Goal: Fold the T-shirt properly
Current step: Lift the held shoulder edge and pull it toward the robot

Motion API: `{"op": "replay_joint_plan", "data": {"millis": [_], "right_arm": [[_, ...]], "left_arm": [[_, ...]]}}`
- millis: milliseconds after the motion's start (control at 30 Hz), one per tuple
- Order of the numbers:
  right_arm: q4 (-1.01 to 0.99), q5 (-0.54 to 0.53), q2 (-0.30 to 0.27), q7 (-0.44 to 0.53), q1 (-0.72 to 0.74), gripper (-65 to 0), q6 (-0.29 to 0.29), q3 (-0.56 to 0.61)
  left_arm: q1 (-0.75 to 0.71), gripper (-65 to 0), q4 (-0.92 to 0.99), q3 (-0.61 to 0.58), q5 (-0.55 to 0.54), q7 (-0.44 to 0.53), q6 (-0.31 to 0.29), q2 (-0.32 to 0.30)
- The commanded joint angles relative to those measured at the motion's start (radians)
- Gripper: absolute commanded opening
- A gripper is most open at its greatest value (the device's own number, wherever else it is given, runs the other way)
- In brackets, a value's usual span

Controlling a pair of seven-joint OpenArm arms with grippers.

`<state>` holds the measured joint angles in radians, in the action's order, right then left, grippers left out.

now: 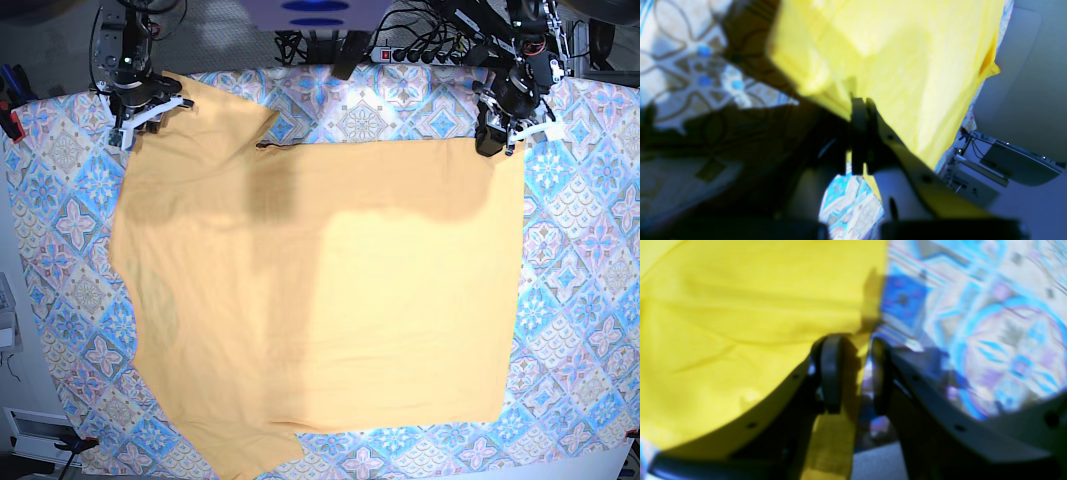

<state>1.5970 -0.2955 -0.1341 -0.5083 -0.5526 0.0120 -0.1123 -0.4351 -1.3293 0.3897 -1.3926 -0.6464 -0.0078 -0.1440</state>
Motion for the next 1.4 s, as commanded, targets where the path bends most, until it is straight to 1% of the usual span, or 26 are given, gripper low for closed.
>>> {"op": "replay_joint_plan", "data": {"millis": [0,67,133,333,433,600,633,733,800,967,1100,1167,1300,1367], "right_arm": [[0.009,-0.024,0.000,-0.020,-0.010,-53.0,0.047,0.006],[0.009,-0.066,0.000,-0.020,-0.013,-56.6,0.108,0.003],[0.009,-0.103,-0.002,-0.022,-0.016,-59.6,0.135,0.003],[0.009,-0.140,-0.002,-0.022,-0.025,-64.8,0.136,0.001],[0.012,-0.153,-0.002,-0.022,-0.045,-64.5,0.136,-0.036],[0.012,-0.212,-0.002,-0.022,-0.094,-64.5,0.141,-0.106],[0.012,-0.225,-0.005,-0.022,-0.103,-64.5,0.142,-0.117],[0.038,-0.275,-0.046,-0.022,-0.136,-64.5,0.142,-0.126],[0.067,-0.304,-0.063,-0.022,-0.163,-64.5,0.142,-0.131],[0.127,-0.308,-0.072,-0.020,-0.214,-64.5,0.142,-0.134],[0.145,-0.308,-0.077,-0.020,-0.251,-64.5,0.144,-0.134],[0.145,-0.308,-0.077,-0.020,-0.266,-64.5,0.168,-0.134],[0.145,-0.308,-0.077,-0.020,-0.301,-64.5,0.253,-0.172],[0.145,-0.308,-0.077,-0.020,-0.306,-64.5,0.274,-0.189]], "left_arm": [[-0.008,-65.0,0.017,-0.007,0.008,0.004,0.004,0.005],[-0.009,-65.0,0.017,-0.007,0.008,0.004,0.004,0.005],[-0.011,-65.0,0.017,-0.007,0.008,0.004,0.004,0.005],[-0.014,-65.0,0.018,-0.007,0.008,0.004,0.004,0.005],[-0.017,-65.0,0.018,-0.007,0.008,0.004,0.004,0.005],[-0.031,-65.0,0.017,-0.007,0.008,0.004,0.004,0.004],[-0.032,-65.0,0.017,-0.007,0.008,0.004,0.004,0.004],[-0.051,-65.0,0.015,-0.002,0.008,-0.023,0.004,0.004],[-0.061,-65.0,0.015,-0.002,0.008,-0.040,0.004,0.004],[-0.112,-65.0,0.014,-0.001,0.009,-0.083,0.004,-0.010],[-0.181,-65.0,-0.042,0.001,0.008,-0.080,0.004,-0.012],[-0.215,-65.0,-0.088,0.001,0.008,-0.080,0.004,-0.012],[-0.267,-65.0,-0.152,0.015,0.008,-0.082,0.004,-0.012],[-0.270,-65.0,-0.155,0.028,0.008,-0.085,0.004,-0.012]]}}
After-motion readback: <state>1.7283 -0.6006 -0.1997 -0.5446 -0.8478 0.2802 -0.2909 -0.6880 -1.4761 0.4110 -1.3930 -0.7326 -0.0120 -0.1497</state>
